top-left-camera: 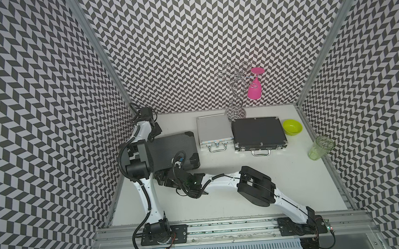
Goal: Close the poker set cases
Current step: Fasten the fastener on the poker set case.
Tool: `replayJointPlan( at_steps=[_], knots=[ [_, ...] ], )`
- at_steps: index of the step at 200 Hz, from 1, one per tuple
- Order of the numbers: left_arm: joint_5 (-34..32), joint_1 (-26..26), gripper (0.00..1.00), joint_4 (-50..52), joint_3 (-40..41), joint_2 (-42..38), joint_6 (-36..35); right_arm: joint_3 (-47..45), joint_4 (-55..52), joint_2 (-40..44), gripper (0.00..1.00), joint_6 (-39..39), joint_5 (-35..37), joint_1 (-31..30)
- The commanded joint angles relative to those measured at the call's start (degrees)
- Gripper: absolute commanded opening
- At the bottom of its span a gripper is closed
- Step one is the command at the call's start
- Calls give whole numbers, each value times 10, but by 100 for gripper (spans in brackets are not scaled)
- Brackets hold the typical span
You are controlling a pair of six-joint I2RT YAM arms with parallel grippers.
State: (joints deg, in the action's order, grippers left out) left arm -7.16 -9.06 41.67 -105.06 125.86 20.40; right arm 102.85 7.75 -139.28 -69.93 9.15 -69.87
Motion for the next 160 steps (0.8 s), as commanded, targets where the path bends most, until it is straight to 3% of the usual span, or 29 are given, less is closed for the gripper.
replayJointPlan(
  at_steps=[1,28,70,84,99,113,126,160],
  knots=[
    [5,-8,40,82,27,-7,20,-53,-107,-35,84,-41,119,40],
    [7,-8,40,81,28,-11,19,-27,-133,-44,84,-31,159,38],
    [9,-9,40,79,26,-11,19,-18,-128,-52,85,-19,157,37],
    [9,-8,40,79,24,-10,20,-59,-60,-39,86,-16,126,38],
    [9,-9,40,79,24,-9,20,-133,90,-15,85,14,61,39],
    [10,-10,40,79,25,-7,20,-142,92,-7,87,-3,29,39],
    [14,-9,40,76,27,-7,20,-198,195,7,85,0,-7,43],
    [14,-8,40,76,30,-7,20,-200,205,20,85,52,-46,49]
  ],
)
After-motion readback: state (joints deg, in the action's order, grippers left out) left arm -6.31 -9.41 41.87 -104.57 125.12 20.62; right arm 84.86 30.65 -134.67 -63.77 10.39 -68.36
